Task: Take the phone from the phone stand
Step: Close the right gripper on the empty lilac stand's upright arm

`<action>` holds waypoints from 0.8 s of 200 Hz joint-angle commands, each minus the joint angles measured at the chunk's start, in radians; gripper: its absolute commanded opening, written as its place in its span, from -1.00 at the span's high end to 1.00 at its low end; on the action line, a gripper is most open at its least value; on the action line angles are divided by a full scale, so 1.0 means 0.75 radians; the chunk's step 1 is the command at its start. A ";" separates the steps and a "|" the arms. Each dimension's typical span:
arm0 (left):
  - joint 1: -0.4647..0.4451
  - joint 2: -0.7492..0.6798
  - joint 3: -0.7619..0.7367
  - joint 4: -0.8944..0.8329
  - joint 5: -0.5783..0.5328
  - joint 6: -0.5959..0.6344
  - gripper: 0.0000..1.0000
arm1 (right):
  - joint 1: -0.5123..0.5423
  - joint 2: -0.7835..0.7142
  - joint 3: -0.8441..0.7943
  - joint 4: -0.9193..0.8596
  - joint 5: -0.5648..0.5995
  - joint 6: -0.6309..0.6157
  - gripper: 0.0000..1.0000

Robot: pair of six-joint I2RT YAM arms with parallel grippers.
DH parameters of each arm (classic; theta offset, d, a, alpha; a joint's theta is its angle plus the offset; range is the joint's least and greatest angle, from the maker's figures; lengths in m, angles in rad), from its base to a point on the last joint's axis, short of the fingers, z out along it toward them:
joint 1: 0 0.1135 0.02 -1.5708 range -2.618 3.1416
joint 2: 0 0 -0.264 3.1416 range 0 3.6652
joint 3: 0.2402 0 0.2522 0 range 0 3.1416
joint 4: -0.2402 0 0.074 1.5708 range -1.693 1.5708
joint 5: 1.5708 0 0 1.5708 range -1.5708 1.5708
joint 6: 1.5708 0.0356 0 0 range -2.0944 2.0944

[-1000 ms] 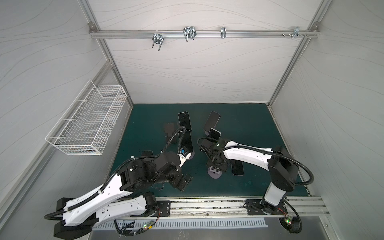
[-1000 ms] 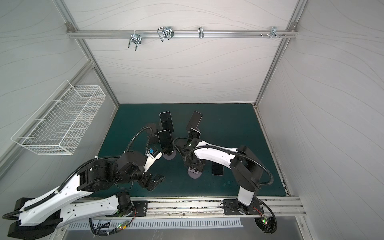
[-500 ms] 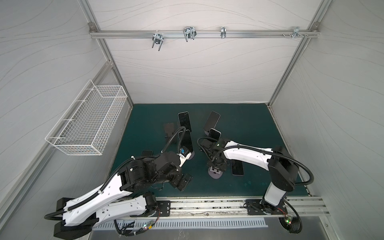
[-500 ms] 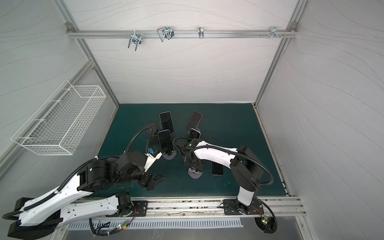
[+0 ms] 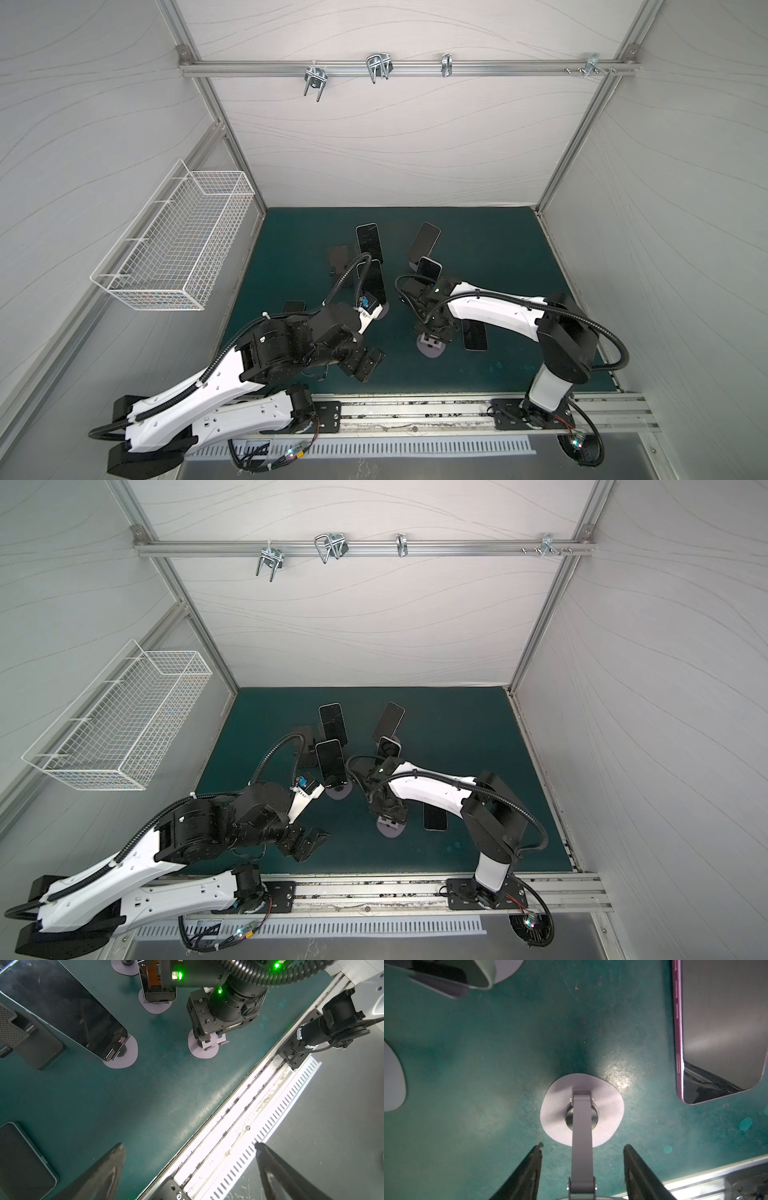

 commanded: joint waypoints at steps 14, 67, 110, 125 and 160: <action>-0.002 -0.018 0.001 0.033 -0.042 -0.031 -0.98 | -0.006 -0.043 -0.002 -0.026 0.007 -0.012 -0.02; -0.002 -0.024 -0.020 0.049 -0.090 -0.052 -0.98 | -0.008 -0.031 0.034 -0.054 -0.015 -0.067 -0.01; -0.003 -0.030 -0.026 0.062 -0.183 -0.057 -0.98 | -0.014 -0.028 0.057 -0.073 -0.031 -0.108 -0.01; -0.002 -0.036 -0.026 0.065 -0.228 -0.069 -0.98 | -0.018 -0.031 0.057 -0.073 -0.036 -0.113 -0.01; -0.002 -0.058 -0.028 0.071 -0.299 -0.076 -0.98 | -0.028 -0.049 0.055 -0.082 -0.040 -0.127 -0.01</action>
